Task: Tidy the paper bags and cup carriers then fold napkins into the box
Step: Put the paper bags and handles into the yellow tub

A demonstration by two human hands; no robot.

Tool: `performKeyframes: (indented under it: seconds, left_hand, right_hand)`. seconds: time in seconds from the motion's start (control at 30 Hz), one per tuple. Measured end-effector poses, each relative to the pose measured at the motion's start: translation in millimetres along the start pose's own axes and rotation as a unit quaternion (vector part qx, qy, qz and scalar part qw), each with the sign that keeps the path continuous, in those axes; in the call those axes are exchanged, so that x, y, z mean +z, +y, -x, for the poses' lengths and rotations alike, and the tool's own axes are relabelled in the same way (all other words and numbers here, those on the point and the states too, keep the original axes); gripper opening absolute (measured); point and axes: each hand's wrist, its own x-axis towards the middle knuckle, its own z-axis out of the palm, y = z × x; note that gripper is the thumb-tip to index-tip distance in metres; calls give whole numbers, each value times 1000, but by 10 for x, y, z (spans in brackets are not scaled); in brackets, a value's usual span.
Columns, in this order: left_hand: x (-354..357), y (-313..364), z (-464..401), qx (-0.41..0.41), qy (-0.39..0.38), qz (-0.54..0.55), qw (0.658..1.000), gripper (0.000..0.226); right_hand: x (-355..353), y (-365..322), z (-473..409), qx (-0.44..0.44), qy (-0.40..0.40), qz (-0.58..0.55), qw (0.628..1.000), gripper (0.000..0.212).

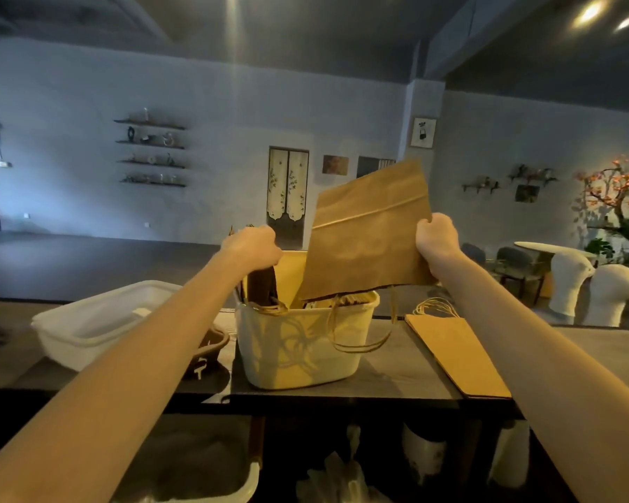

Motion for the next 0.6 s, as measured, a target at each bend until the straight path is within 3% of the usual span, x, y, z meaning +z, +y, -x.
performKeyframes:
  seconds: [0.23,0.4,0.5,0.6]
  left_hand:
    - [-27,-310,157,-2,27,84,996,23]
    - [44,-429,254,15,39,165,985,22]
    - [41,-490,272,13,61,202,977,19]
    - [54,-526,268,6,79,233,969,10]
  right_hand:
    - [419,-437,212,-85,-68,99,989,31]
    - [741,-729,377,-111,-283,194,933,19]
    - [870,-786,502,-97,-383,180,901,21]
    - [1055,-762,613,-149,-367,203,895,27]
